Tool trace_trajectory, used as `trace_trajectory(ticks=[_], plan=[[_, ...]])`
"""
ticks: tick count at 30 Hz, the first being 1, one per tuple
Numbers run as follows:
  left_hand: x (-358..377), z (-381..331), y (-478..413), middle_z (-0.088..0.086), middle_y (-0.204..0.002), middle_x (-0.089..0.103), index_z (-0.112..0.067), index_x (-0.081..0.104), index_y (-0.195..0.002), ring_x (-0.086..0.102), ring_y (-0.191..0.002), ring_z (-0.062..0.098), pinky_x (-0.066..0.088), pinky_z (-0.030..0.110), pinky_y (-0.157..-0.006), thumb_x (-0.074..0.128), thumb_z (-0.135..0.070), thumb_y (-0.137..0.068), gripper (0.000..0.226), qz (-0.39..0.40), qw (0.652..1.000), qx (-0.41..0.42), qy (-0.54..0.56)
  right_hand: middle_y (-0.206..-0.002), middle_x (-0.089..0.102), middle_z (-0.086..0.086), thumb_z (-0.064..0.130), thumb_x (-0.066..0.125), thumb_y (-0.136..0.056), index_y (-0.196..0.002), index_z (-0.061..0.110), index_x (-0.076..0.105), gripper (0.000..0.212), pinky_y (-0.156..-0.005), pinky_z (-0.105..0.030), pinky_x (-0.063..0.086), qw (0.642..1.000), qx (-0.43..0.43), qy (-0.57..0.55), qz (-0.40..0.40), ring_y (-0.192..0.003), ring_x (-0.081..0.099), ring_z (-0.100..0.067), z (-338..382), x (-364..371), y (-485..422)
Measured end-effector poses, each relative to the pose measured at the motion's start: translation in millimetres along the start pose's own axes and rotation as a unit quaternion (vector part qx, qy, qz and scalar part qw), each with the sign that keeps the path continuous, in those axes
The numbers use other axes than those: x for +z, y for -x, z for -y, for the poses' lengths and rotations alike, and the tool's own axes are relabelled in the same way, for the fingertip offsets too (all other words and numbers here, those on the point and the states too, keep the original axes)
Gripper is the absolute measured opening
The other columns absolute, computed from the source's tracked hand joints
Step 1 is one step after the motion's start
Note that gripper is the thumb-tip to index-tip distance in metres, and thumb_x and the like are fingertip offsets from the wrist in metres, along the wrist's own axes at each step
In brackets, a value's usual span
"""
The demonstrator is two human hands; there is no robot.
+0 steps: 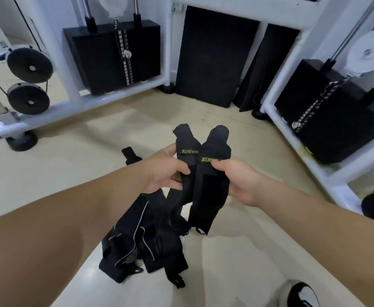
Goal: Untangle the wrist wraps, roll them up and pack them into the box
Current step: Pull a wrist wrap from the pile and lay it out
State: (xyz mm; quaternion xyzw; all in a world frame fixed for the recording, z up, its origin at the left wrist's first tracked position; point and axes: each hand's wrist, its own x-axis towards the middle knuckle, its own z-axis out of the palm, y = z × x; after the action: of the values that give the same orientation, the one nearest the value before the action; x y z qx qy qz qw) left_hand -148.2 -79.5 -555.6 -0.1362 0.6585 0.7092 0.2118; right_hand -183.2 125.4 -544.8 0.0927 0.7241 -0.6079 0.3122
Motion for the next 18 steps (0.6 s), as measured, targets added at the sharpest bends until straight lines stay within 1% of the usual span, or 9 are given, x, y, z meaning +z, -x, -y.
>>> trace_trajectory(ticks=[1,3,4,6,8,11,13,15,18], plan=[[11.4,-5.4,6.3,0.01,-0.114,0.08,-0.034,0.059,-0.141,0.076,-0.086,0.027,0.064,0.054,-0.09,0.056,0.014,-0.095,0.066,0.016,1.0,0.0,-0.012,-0.124,0.078,0.001,0.023,0.05,-0.112,-0.135,0.026,0.064,0.027,-0.092,-0.044,0.062,1.0,-0.005,0.011,-0.003,-0.114,0.075,-0.023,-0.6,-8.3,12.2],[35.0,-18.7,20.0,0.012,-0.122,0.077,-0.038,0.06,-0.138,0.072,-0.09,0.029,0.062,0.055,-0.093,0.057,0.011,-0.094,0.066,0.048,0.998,0.007,-0.034,-0.125,0.078,0.002,0.025,0.05,-0.112,-0.137,0.027,0.063,0.028,-0.099,-0.045,0.059,1.0,-0.011,0.016,-0.02,-0.116,0.074,-0.022,-1.9,-26.5,38.4],[46.7,-26.0,27.3,0.012,-0.127,0.076,-0.039,0.061,-0.138,0.071,-0.094,0.031,0.062,0.056,-0.094,0.058,0.008,-0.095,0.064,0.063,0.997,0.012,-0.039,-0.125,0.078,0.002,0.025,0.051,-0.112,-0.137,0.026,0.064,0.028,-0.102,-0.046,0.058,0.999,-0.01,0.011,-0.032,-0.116,0.074,-0.022,-2.1,-36.0,52.4],[71.7,-40.3,44.8,0.01,-0.128,0.075,-0.04,0.06,-0.139,0.073,-0.099,0.036,0.063,0.055,-0.092,0.06,0.0,-0.101,0.055,0.084,0.995,0.027,-0.048,-0.124,0.078,0.002,0.024,0.052,-0.112,-0.138,0.025,0.064,0.028,-0.105,-0.047,0.057,0.999,-0.008,-0.004,-0.045,-0.117,0.074,-0.022,-0.3,-54.5,81.8],[97.3,-51.7,64.1,0.01,-0.126,0.076,-0.039,0.059,-0.141,0.075,-0.106,0.037,0.063,0.055,-0.092,0.06,-0.008,-0.106,0.047,0.097,0.992,0.053,-0.059,-0.124,0.079,0.003,0.024,0.053,-0.112,-0.139,0.026,0.063,0.029,-0.105,-0.047,0.057,0.999,-0.023,-0.016,-0.045,-0.117,0.075,-0.022,4.6,-71.2,114.1],[131.9,-63.8,92.6,0.007,-0.117,0.078,-0.036,0.061,-0.136,0.077,-0.097,0.027,0.065,0.049,-0.086,0.055,-0.01,-0.109,0.037,0.111,0.987,0.095,-0.067,-0.124,0.079,0.002,0.02,0.055,-0.111,-0.138,0.027,0.064,0.029,-0.105,-0.05,0.057,0.995,-0.068,-0.024,-0.068,-0.116,0.075,-0.023,12.8,-91.4,164.5],[151.0,-70.4,108.8,0.006,-0.115,0.079,-0.034,0.063,-0.133,0.077,-0.097,0.026,0.065,0.049,-0.085,0.054,-0.01,-0.109,0.035,0.11,0.983,0.118,-0.082,-0.121,0.08,0.002,0.016,0.058,-0.109,-0.133,0.027,0.067,0.028,-0.104,-0.049,0.058,0.991,-0.102,-0.025,-0.086,-0.114,0.075,-0.022,15.6,-100.3,195.6],[168.0,-74.1,122.2,0.005,-0.113,0.08,-0.034,0.063,-0.131,0.077,-0.102,0.028,0.065,0.052,-0.088,0.055,-0.009,-0.108,0.035,0.109,0.98,0.135,-0.093,-0.117,0.081,0.0,0.012,0.063,-0.107,-0.126,0.025,0.073,0.025,-0.102,-0.048,0.059,0.985,-0.133,-0.029,-0.106,-0.111,0.077,-0.022,15.7,-108.8,221.0],[190.1,-77.7,140.7,0.005,-0.119,0.079,-0.034,0.062,-0.135,0.075,-0.11,0.029,0.06,0.059,-0.097,0.055,-0.01,-0.108,0.037,0.123,0.974,0.157,-0.108,-0.112,0.082,-0.002,0.009,0.064,-0.105,-0.119,0.023,0.077,0.024,-0.097,-0.042,0.061,0.98,-0.156,-0.051,-0.116,-0.106,0.079,-0.02,15.3,-119.6,247.5]])
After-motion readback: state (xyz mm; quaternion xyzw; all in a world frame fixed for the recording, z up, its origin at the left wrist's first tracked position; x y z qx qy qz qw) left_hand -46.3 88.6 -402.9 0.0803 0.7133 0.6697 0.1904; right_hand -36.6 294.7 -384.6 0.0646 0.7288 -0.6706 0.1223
